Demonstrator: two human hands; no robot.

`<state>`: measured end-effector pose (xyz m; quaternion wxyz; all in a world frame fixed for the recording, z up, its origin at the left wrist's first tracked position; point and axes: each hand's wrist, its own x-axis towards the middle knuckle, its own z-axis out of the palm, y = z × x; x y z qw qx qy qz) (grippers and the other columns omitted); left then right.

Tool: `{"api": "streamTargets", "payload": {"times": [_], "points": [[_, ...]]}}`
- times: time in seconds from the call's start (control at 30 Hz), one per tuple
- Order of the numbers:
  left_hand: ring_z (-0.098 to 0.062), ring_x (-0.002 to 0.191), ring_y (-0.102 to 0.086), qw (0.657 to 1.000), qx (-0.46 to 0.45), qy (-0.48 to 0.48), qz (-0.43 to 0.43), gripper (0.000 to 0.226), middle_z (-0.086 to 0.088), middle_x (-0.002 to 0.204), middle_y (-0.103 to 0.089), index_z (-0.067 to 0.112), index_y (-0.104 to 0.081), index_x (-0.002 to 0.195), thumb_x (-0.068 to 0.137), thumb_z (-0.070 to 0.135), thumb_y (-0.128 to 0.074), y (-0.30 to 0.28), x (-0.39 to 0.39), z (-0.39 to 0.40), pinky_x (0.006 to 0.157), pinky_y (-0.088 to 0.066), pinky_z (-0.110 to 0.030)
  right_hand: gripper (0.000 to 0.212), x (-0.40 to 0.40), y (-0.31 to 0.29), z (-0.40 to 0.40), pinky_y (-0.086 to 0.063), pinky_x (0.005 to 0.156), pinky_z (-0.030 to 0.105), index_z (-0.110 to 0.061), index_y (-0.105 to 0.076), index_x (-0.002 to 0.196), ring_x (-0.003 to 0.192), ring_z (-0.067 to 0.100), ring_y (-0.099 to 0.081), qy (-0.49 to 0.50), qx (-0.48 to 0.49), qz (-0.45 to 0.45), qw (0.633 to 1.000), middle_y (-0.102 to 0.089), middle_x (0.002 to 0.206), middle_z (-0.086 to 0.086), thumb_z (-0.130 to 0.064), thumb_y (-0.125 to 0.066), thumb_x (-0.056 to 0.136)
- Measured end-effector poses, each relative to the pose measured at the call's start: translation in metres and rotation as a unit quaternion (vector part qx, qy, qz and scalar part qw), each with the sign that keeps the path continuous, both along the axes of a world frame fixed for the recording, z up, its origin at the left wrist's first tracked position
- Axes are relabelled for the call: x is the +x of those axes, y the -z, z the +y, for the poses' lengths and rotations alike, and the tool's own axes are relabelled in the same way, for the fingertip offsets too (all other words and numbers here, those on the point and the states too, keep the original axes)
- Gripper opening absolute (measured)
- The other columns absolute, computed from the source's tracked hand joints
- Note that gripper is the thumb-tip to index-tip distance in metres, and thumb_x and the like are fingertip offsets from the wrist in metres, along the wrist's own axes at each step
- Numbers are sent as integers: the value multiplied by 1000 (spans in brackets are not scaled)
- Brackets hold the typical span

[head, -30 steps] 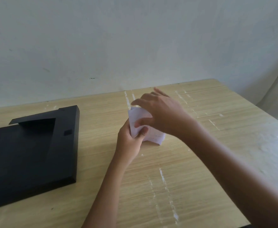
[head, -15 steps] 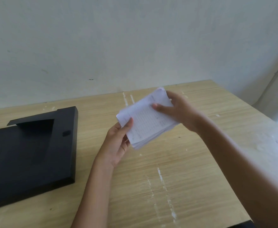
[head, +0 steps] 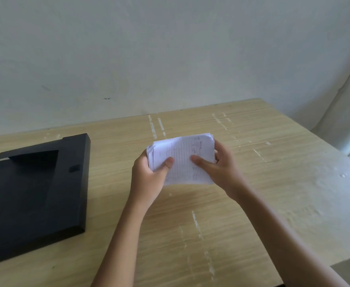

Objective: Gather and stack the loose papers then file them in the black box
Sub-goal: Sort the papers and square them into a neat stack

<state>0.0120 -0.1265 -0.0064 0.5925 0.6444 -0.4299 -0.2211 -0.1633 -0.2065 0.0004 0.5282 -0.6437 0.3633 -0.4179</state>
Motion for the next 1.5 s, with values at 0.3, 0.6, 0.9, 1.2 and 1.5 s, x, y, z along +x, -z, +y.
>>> {"api": "streamTargets", "payload": {"times": [0.3, 0.6, 0.9, 1.2, 1.5], "points": [[-1, 90, -68, 990, -75, -115, -25, 21, 18, 96, -70, 22, -64, 111, 94, 13, -71, 12, -28, -3, 80, -48, -10, 16, 32, 14, 19, -46, 60, 13, -27, -63, 98, 76, 2, -64, 170, -86, 2, 982, -68, 83, -9, -20, -71, 87], [-38, 103, -68, 988, 46, -145, -24, 36, -21, 107, -73, -4, -63, 118, 95, 22, -71, 30, -21, -6, 87, -53, -40, 16, 27, 32, 10, -39, 57, 11, -24, -60, 91, 65, -7, -57, 145, -69, 80, 984, -61, 74, -15, -20, -74, 85], [-29, 148, -32, 864, -73, -39, -496, 77, 3, 154, -48, 18, -50, 149, 82, 43, -79, -24, -3, 12, 120, -29, -41, 20, 21, 35, 3, -37, 51, 10, -21, -64, 69, 50, -12, -52, 120, -75, 84, 986, -60, 62, -12, -11, -75, 83], [-16, 82, -64, 908, 9, 39, -418, 31, 7, 90, -72, 27, -66, 105, 86, 2, -66, -41, 1, -6, 73, -48, -30, 20, 16, 8, 4, -48, 56, 38, -20, -70, 87, 62, 12, -63, 31, -77, 38, 996, -73, 73, 4, -27, -82, 74], [-12, 85, -66, 987, -97, -89, 97, 15, -9, 102, -72, 11, -60, 114, 100, 13, -63, 10, -16, 5, 74, -54, -29, 21, 45, -1, 21, -50, 61, 36, -15, -60, 96, 68, 7, -55, 26, -110, 20, 993, -66, 80, 9, -35, -56, 95]]}}
